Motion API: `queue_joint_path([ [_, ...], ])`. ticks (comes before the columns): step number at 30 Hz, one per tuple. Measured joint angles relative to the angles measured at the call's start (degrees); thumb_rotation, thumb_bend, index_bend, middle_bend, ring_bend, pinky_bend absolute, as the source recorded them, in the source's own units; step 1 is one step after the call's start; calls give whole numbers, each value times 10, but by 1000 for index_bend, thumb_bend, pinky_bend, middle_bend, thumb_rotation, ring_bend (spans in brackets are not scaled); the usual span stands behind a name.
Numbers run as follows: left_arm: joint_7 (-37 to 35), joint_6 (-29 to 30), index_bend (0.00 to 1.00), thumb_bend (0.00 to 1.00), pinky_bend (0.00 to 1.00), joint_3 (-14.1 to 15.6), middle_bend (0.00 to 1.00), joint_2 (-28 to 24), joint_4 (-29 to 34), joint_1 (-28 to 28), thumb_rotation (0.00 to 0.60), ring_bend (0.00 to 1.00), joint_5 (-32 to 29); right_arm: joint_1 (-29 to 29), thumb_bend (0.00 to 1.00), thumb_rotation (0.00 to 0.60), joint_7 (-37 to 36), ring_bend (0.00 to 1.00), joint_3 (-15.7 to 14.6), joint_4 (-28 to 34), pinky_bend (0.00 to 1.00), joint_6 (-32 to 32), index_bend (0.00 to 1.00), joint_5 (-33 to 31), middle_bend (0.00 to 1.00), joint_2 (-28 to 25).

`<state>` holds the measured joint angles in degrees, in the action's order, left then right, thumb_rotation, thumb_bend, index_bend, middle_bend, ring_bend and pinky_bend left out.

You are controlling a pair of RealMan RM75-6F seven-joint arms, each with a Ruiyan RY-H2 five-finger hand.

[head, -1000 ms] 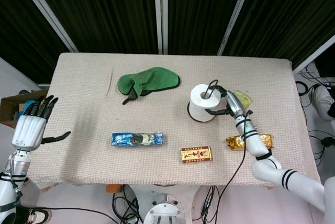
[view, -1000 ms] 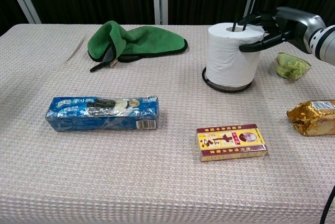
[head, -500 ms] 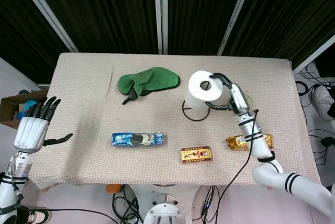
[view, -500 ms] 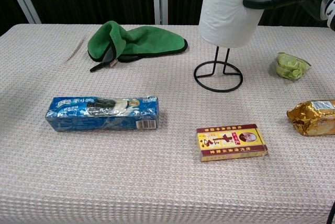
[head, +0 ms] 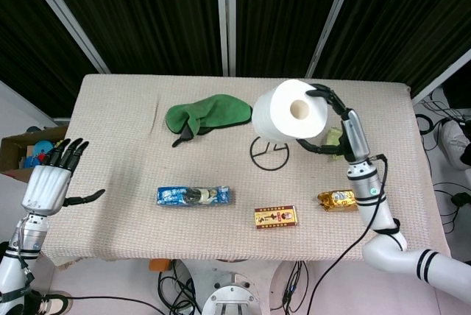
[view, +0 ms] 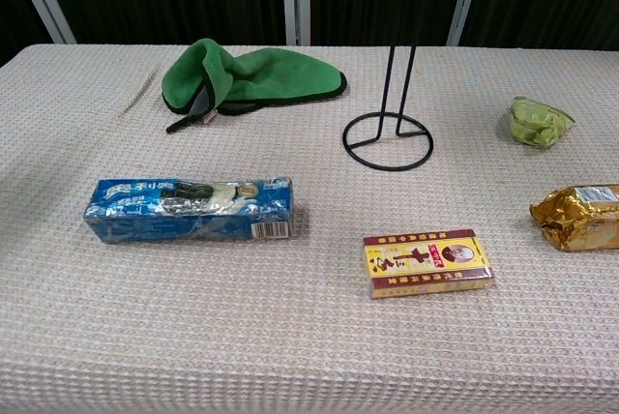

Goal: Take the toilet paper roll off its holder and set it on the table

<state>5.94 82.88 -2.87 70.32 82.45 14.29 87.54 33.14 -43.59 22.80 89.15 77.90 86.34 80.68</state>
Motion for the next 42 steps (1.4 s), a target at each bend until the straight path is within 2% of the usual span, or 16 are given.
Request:
queue_joint_path([
  [4,-3,-2,73,95,209,0,76,0,1,0,176,70,2,-15,209,600,-7,264,0,24,343,38,379,20,306,-18],
  [7,-5,-2,73,95,209,0,77,1,1,0,179,70,3,-32,208,600,-8,264,-14,35,343,56,379,32,306,-35],
  [13,-8,0,73,96,209,2,76,1,0,-2,174,70,7,-79,214,600,10,264,-77,31,343,60,379,53,305,-85],
  [15,-13,-3,73,96,209,2,77,0,0,-2,178,70,7,-100,245,600,14,263,-101,21,342,61,379,54,306,-100],
  [19,-23,-8,73,96,209,2,77,4,-5,1,178,70,8,-118,262,600,7,263,-130,-14,343,46,379,44,305,-108],
  [26,-22,-8,73,96,209,4,77,13,-15,3,180,70,16,-118,261,600,-19,263,-157,-111,341,-15,370,16,297,-63],
  [32,-15,-1,73,96,209,4,77,10,-12,1,183,70,20,-95,261,600,-43,263,-160,-190,337,-56,369,7,293,9],
  [39,-19,-2,73,96,209,7,76,12,-17,-1,185,70,21,-72,257,600,-56,251,-165,-255,320,-86,346,6,275,65],
  [42,-21,-4,73,96,209,10,76,12,-18,-2,187,70,23,-65,223,600,-70,197,-166,-274,282,-91,305,7,236,81],
])
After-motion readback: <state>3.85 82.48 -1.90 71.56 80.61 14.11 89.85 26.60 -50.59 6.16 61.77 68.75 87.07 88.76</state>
